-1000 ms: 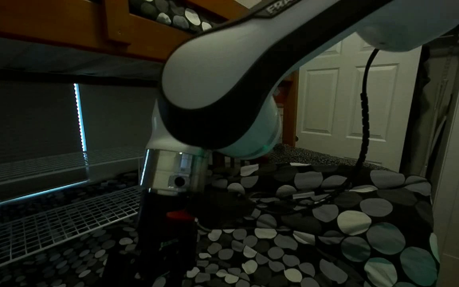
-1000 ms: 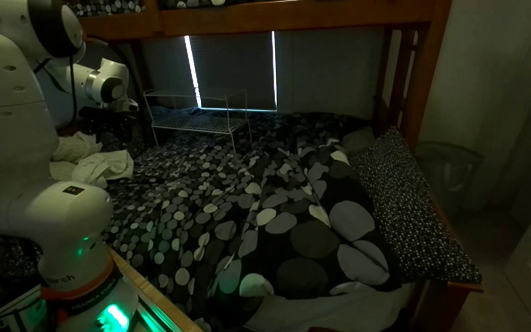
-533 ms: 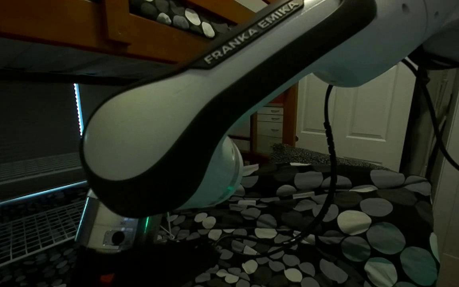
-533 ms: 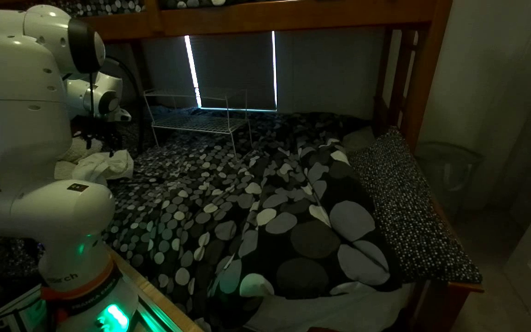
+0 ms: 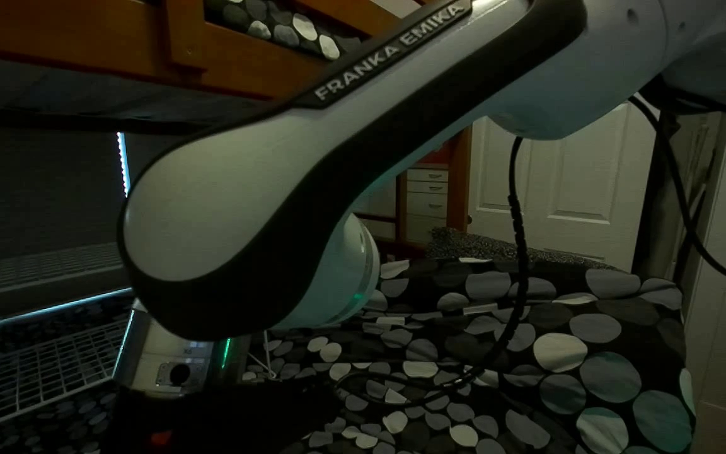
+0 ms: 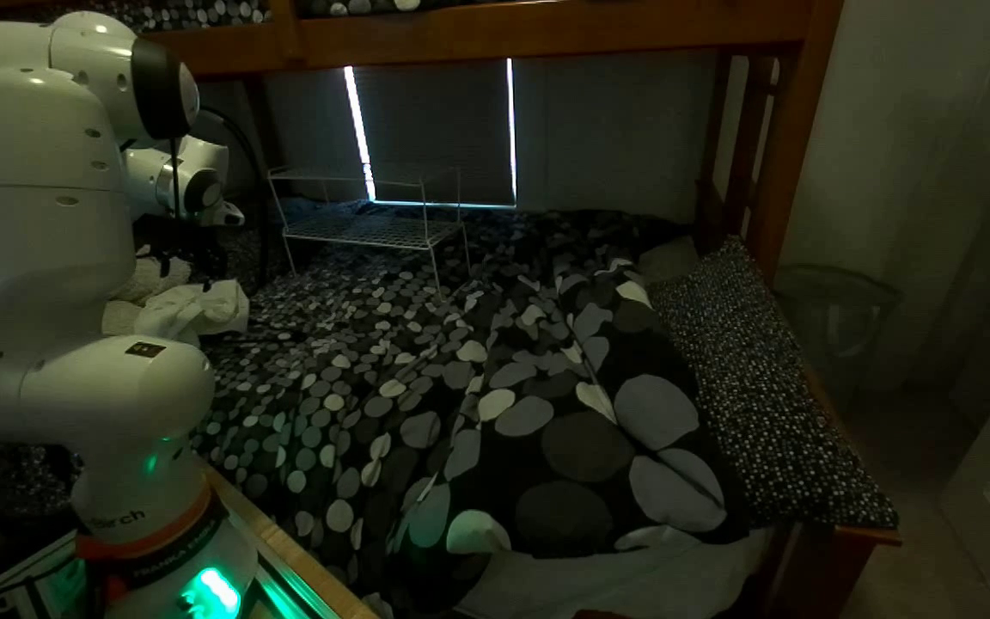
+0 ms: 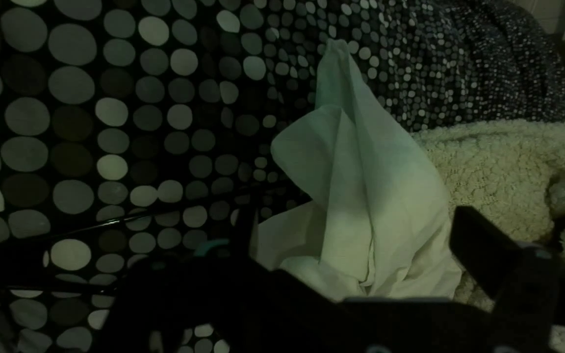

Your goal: Move the white pillow case to the right

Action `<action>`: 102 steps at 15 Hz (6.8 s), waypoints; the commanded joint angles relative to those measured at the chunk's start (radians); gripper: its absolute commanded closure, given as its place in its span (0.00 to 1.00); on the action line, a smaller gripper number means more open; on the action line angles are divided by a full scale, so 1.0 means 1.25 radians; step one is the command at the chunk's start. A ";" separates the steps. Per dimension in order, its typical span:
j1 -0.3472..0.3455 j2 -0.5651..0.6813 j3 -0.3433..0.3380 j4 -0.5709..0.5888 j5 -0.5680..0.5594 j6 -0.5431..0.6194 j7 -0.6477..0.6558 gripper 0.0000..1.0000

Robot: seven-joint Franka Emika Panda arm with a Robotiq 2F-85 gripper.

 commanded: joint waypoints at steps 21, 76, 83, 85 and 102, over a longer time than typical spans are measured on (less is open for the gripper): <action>0.108 0.402 -0.021 0.323 0.011 0.145 0.054 0.00; -0.203 -0.421 -0.156 -0.140 -0.565 -0.137 0.746 0.99; -0.337 -0.437 -0.207 -0.140 -0.661 -0.126 0.848 0.99; -0.364 -0.430 -0.222 -0.141 -0.694 -0.108 0.875 0.99; -0.454 -0.239 -0.394 -0.178 -1.059 0.040 1.203 0.99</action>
